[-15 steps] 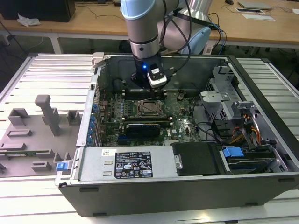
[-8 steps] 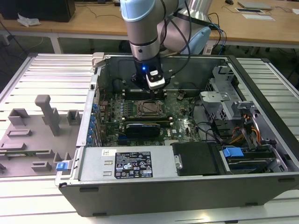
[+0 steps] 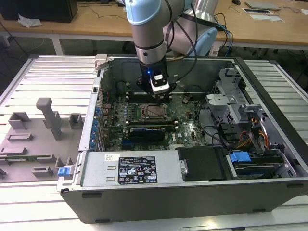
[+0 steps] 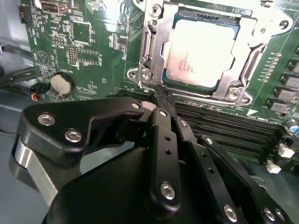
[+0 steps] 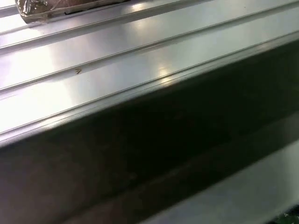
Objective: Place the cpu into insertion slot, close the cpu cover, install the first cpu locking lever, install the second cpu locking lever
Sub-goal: 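Install the first cpu locking lever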
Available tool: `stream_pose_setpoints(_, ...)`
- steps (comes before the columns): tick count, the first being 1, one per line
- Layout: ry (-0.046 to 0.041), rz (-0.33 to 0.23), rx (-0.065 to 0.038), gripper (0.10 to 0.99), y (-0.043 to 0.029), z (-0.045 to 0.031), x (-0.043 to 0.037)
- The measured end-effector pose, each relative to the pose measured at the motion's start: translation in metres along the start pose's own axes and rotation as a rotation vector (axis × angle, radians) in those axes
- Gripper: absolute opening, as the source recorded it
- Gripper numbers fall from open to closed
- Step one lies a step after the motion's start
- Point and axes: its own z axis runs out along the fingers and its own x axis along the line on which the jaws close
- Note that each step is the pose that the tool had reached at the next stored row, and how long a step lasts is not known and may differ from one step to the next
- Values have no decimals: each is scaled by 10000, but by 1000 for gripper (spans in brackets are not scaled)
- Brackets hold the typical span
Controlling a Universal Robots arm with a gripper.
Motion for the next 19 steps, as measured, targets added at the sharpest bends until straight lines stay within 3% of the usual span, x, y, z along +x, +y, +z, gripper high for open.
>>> stream_pose_setpoints(11,5,13,-9,106,-23,-3,-42)
stream_pose_setpoints(19,5,13,-10,106,-4,-141,-67)
